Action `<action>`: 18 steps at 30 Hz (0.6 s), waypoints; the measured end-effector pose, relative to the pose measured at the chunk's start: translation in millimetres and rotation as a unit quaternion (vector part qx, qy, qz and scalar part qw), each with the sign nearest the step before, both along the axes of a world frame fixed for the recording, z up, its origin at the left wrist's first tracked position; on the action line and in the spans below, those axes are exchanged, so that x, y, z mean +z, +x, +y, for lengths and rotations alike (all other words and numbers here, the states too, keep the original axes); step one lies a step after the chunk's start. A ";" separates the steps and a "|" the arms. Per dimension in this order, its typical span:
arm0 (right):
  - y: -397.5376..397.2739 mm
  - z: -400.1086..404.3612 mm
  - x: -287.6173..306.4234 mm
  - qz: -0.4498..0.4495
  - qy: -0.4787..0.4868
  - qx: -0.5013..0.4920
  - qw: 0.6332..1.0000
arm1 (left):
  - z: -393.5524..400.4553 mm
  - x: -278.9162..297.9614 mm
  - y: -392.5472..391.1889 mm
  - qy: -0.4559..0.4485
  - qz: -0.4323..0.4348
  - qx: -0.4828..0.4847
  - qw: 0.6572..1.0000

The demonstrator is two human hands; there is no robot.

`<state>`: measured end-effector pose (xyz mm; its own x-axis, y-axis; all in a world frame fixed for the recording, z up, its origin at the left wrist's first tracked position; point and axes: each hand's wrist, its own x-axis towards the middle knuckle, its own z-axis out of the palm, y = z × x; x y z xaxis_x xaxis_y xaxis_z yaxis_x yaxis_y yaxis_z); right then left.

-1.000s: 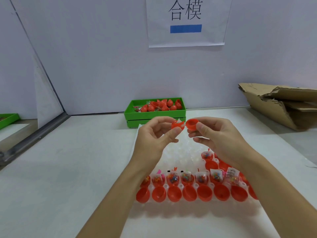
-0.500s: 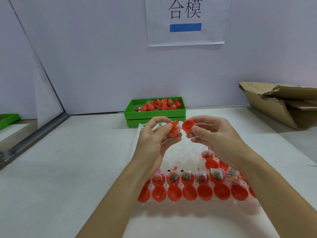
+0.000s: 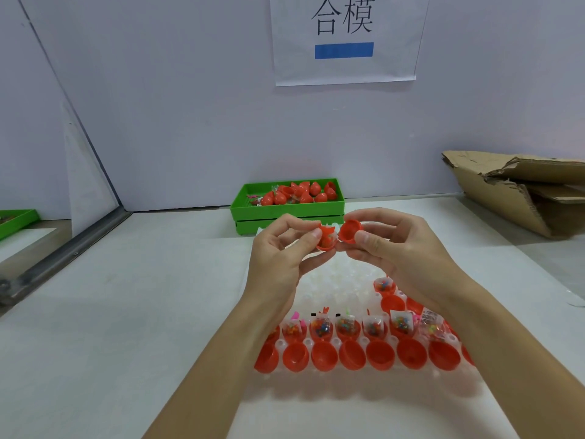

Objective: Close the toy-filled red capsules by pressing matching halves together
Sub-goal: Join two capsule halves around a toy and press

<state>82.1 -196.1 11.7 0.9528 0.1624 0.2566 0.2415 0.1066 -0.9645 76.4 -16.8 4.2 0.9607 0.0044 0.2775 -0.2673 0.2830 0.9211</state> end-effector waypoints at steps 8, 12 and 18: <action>-2.8 0.9 2.4 -0.009 -0.001 0.001 1.000 | -2.7 -2.7 -0.3 0.074 -0.039 0.033 0.996; -3.5 0.6 3.6 -0.006 0.008 0.013 1.000 | -3.3 -3.8 1.1 0.079 -0.042 0.031 0.996; -2.9 -3.0 5.1 0.017 0.026 0.038 0.999 | -1.5 -2.3 0.2 -0.002 -0.008 -0.034 0.999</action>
